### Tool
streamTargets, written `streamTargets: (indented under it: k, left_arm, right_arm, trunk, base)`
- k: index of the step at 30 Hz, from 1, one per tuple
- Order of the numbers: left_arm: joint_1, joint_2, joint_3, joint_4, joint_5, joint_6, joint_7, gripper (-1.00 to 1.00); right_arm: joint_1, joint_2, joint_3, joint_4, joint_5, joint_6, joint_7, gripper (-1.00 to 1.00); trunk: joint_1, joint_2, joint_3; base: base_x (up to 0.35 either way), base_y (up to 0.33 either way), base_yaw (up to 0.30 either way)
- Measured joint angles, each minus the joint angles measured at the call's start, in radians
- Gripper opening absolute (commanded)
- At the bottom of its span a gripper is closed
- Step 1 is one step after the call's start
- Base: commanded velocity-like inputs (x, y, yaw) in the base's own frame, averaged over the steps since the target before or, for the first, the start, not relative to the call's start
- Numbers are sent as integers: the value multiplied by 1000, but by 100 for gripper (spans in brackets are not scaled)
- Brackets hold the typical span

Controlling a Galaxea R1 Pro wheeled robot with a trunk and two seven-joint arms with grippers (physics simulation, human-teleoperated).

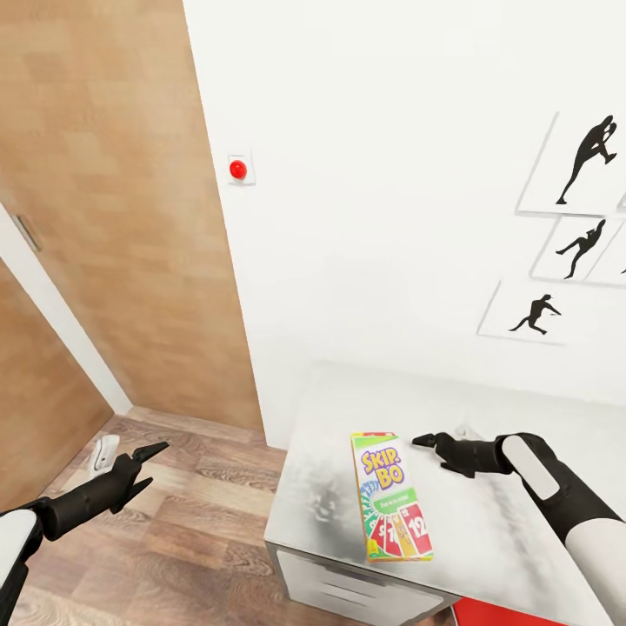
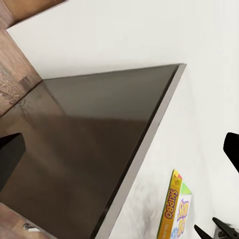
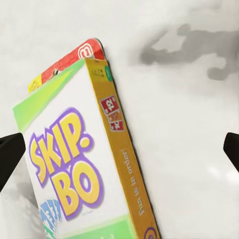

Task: Put all the toys in the child's room - the three board games (two on the bed and one on the table), the two jigsaw puzzles on the table, and the tennis ball on the table - inside the toy box on the table in the child's room.

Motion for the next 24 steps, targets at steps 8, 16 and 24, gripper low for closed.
streamTargets:
  k: [8, 16, 24]
  left_arm:
    - [0, -1, -2, 0, -1, -1, 0, 100]
    - [0, -1, -3, 0, -1, -1, 0, 100]
    - [0, -1, -3, 0, -1, -1, 0, 100]
  right_arm:
    - [-5, 11, -3, 3, 2, -9, 3, 100]
    - [-7, 16, -8, 4, 4, -12, -3, 100]
    - [-8, 16, -15, 7, 3, -12, -5, 100]
  trunk:
    - [0, 0, 0]
    - [0, 0, 0]
    - [0, 0, 0]
  base:
    - [0, 0, 4]
    - [0, 0, 157]
    - [0, 0, 241]
